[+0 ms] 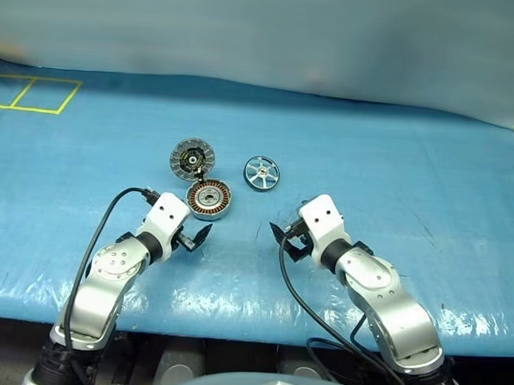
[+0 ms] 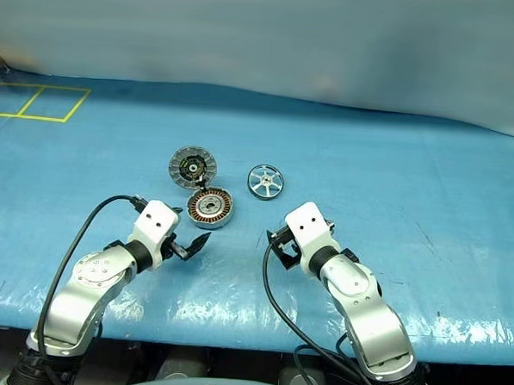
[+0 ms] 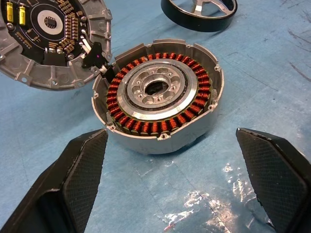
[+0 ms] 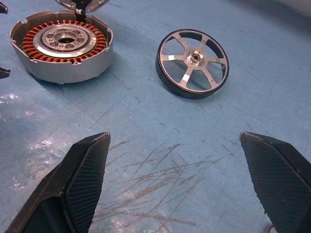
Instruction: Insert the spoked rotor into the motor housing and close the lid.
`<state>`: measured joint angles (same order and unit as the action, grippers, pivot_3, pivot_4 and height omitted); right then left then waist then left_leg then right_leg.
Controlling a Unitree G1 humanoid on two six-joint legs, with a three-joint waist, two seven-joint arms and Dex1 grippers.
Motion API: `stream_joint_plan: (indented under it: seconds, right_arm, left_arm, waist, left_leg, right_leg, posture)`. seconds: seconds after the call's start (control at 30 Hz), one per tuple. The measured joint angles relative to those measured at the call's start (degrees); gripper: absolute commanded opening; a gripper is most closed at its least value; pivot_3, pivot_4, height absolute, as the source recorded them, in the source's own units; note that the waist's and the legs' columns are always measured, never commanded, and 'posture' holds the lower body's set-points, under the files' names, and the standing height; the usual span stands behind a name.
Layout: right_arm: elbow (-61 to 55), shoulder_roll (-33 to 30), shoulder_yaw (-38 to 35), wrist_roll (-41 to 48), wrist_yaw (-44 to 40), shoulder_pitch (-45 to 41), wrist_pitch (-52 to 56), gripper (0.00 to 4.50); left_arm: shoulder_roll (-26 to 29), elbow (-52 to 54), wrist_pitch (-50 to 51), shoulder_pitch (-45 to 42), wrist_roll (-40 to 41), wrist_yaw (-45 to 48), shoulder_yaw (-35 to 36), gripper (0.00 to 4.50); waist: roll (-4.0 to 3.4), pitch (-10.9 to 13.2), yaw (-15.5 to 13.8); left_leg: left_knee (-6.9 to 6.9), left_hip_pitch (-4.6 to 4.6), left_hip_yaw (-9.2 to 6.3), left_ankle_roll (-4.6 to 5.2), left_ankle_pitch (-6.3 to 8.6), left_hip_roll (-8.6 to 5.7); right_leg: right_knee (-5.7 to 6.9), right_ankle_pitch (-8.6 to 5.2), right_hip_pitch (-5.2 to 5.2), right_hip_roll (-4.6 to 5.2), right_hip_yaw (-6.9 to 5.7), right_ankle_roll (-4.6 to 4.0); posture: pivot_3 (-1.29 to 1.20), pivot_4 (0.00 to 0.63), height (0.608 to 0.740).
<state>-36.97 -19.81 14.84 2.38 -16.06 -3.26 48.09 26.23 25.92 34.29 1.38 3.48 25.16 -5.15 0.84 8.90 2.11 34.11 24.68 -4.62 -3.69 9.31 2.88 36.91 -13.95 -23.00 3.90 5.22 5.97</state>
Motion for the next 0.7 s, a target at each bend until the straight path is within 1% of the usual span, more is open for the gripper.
stream_joint_plan:
  seconds: [0.57,0.67,0.7]
  right_arm:
    - [0.0,0.5,-0.1,0.3,0.1,0.0,0.0,4.48]
    - [0.1,-0.3,0.5,0.7,-1.3,-2.0,2.3,4.48]
    - [0.2,-1.4,1.3,1.0,-2.5,-3.9,3.5,4.48]
  left_arm:
    - [1.3,0.0,1.2,-1.8,-0.2,2.1,-1.9,4.5]
    - [1.2,0.0,0.1,-1.7,-0.2,2.3,-2.2,4.5]
    - [1.1,0.0,-0.4,-1.5,-0.3,2.2,-2.2,4.5]
  waist:
    - [0.0,0.0,0.0]
    - [0.0,0.0,0.2]
    - [-0.01,0.0,0.2]
  left_leg:
    - [0.0,0.0,0.0,0.0,0.0,0.0]
    - [0.01,0.0,0.01,0.0,0.0,0.0]
    - [0.02,-0.01,0.01,0.0,0.0,0.01]
  right_leg:
    - [0.0,0.0,0.0,0.0,0.0,0.0]
    - [0.01,0.0,0.0,0.0,0.01,0.0]
    - [0.02,0.0,0.01,0.0,0.01,0.0]
  posture:
    - [0.0,0.15,0.74]
    - [0.0,0.15,0.74]
    - [0.0,0.15,0.74]
